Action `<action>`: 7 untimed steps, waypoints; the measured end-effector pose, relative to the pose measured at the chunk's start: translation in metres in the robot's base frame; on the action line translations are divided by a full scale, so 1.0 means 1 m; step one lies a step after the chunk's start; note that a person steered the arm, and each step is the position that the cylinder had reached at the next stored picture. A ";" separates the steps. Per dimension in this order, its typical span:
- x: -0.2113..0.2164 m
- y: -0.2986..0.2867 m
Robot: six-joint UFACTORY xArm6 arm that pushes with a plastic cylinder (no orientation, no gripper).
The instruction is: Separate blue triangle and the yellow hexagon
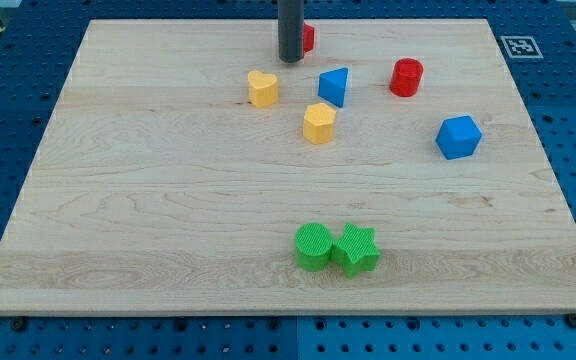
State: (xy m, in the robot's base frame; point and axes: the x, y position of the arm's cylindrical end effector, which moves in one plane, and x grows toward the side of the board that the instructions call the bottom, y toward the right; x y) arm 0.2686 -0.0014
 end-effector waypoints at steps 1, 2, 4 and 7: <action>0.007 0.004; 0.029 0.032; 0.014 0.072; 0.013 0.089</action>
